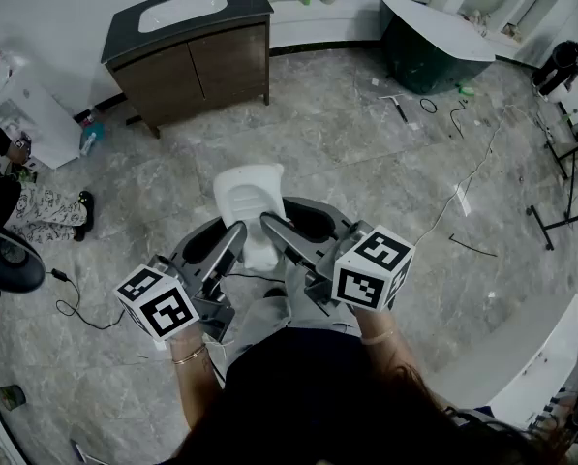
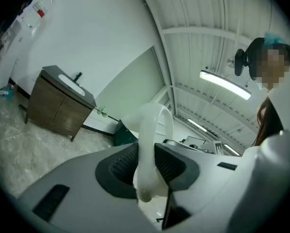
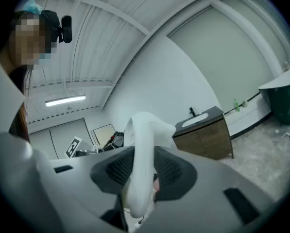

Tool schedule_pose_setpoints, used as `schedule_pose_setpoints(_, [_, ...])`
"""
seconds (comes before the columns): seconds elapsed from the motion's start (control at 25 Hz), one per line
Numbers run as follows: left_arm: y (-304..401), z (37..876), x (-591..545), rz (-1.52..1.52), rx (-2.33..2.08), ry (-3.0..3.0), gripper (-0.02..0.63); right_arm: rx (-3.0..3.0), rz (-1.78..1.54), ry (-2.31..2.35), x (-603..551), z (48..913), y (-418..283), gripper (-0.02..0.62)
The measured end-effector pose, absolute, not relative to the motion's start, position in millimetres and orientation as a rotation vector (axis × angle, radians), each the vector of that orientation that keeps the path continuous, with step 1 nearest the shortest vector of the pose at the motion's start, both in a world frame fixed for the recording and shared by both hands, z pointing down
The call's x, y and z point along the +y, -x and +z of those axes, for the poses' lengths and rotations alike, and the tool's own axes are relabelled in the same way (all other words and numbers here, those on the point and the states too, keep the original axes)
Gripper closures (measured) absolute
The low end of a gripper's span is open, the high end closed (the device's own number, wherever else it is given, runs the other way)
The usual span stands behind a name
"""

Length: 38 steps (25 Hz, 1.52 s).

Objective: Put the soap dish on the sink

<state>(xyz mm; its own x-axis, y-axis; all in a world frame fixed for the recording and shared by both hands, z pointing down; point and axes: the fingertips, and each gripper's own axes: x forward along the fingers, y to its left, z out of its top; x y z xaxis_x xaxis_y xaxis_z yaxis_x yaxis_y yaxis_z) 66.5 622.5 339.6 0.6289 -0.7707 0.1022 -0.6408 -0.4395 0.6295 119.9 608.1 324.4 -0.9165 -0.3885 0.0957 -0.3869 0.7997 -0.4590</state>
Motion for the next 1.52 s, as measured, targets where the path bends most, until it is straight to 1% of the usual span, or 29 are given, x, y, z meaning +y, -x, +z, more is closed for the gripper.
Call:
schedule_pose_setpoints(0.6, [-70, 339, 625, -0.237, -1.117, -2.221, 0.496, 2.93, -0.769, 0.639, 611, 326, -124, 0.462])
schedule_pose_setpoints(0.8, [-100, 342, 543, -0.215, -1.128, -2.188, 0.496, 2.921, -0.806, 0.631, 528, 330, -154, 0.462])
schedule_pose_setpoints(0.92, [-107, 338, 498, -0.206, -1.149, -2.185, 0.495, 2.927, -0.801, 0.602, 482, 326, -161, 0.462])
schedule_pose_setpoints(1.28, [-112, 324, 411, -0.211, -1.247, -2.158, 0.495, 2.94, -0.819, 0.491, 392, 314, -165, 0.462])
schedule_pose_setpoints(1.52, [-92, 329, 372, -0.193, -1.271, -2.132, 0.495, 2.927, -0.87, 0.465, 351, 322, -145, 0.462])
